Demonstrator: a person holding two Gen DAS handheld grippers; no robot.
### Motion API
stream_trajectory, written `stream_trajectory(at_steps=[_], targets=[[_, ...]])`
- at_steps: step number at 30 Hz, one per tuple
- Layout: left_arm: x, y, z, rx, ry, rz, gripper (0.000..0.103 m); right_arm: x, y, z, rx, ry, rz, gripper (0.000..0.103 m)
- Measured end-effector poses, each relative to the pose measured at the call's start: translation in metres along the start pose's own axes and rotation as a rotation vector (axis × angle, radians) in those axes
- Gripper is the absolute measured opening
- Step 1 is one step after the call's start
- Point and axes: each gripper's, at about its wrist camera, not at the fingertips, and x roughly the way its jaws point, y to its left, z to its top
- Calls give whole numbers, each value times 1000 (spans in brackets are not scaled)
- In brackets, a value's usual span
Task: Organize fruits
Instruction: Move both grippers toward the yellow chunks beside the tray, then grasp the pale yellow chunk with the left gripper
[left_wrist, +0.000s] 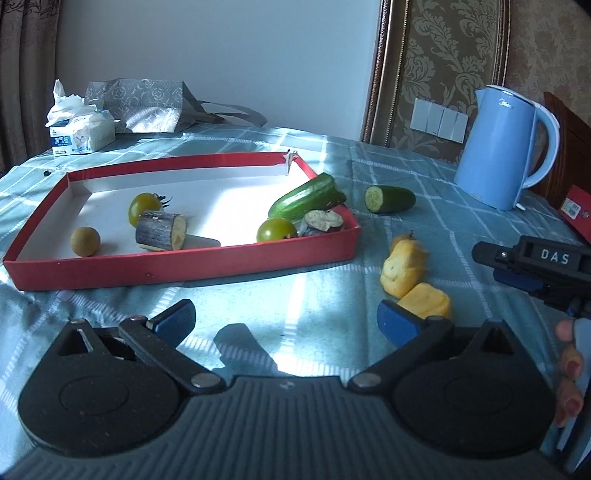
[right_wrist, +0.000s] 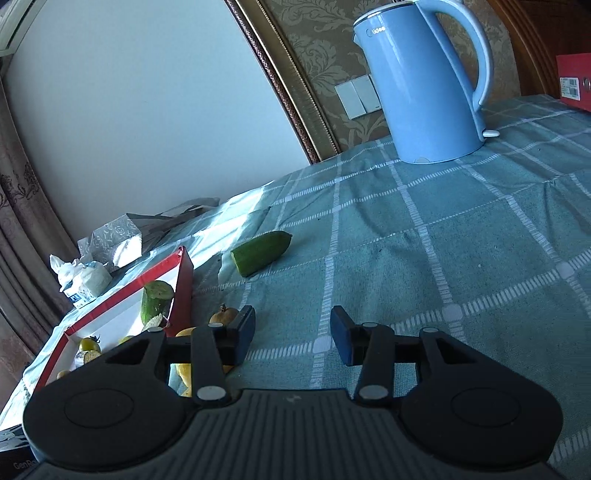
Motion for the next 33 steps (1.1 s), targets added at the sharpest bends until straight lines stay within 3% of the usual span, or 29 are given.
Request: stream_trajectory(at_steps=[2,5,15,24,28,33], targets=[[4,-18,2,46,1,-60,103,-1,-2,0,11,-1,4,48],[17,-44,5,139,34,-57,103,-1,-5,1,25,-12,-11,49],[27,-60,2,144,-13,-126,95,-1,-12,4,69,-9,-22,50],[36,-64,-3,140,42,-233,65,1,-11,2,59,12,-20,50],[31,-63,-4,144,48,-295,40,2,-9,1,42,12,-28,50],[29,-55,-5,141,41,-297,40,3,-9,1,38,22,-32,50]])
